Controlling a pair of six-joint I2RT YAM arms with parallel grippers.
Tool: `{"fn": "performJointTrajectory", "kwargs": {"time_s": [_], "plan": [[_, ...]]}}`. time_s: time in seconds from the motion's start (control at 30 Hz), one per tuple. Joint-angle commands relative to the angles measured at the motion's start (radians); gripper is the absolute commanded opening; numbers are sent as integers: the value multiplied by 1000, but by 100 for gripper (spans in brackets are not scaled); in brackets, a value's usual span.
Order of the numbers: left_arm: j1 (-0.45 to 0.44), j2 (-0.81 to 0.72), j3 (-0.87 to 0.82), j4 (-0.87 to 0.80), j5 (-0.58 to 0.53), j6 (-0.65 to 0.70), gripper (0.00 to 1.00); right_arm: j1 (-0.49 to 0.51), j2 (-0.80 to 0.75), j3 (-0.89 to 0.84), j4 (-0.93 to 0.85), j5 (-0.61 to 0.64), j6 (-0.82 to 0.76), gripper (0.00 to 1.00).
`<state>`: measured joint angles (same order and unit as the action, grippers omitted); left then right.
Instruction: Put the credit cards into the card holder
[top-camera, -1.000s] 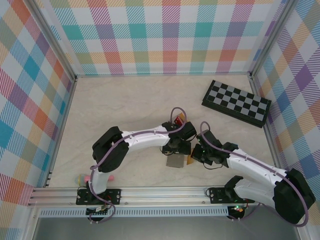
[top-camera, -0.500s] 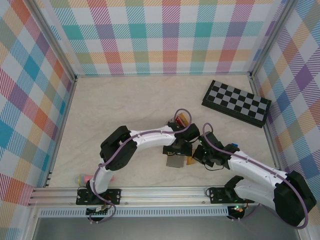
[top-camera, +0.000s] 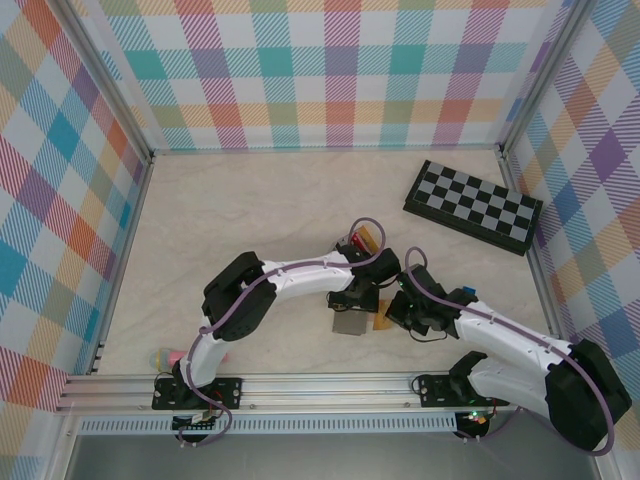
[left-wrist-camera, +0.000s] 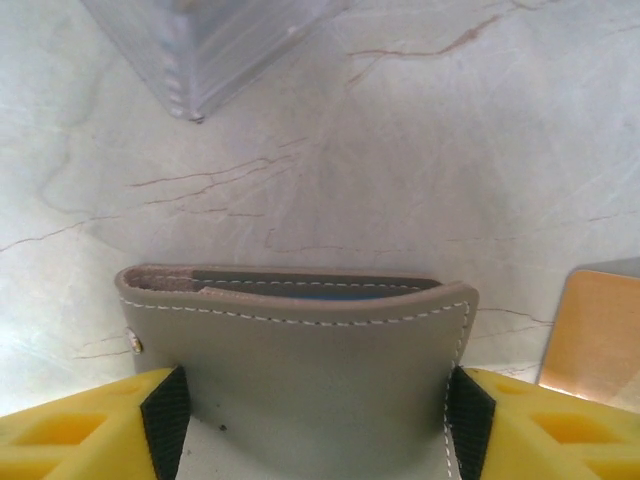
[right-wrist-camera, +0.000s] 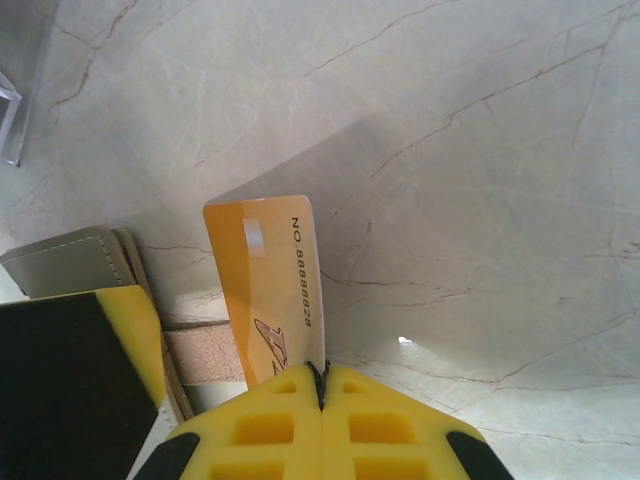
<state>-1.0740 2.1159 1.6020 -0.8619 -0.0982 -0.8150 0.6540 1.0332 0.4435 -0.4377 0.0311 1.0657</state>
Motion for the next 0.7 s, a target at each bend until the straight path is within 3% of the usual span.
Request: {"fn": "performJointTrajectory", "kwargs": {"time_s": [0.0,0.07,0.27,0.67], "plan": [[-10,21,4,-37,-18,1,62,-7,19,-34,-56,35,15,0],[-10,6,6,-39,-20,3,59,-7,21,-34,-58,37,14,0],[-9,-88,-17,-38,-51,17,64,-8,29,-26,-67,46,13,0],[32,-261,-202,-18,-92,3,63,-9,47,-8,-81,50,9,0]]}}
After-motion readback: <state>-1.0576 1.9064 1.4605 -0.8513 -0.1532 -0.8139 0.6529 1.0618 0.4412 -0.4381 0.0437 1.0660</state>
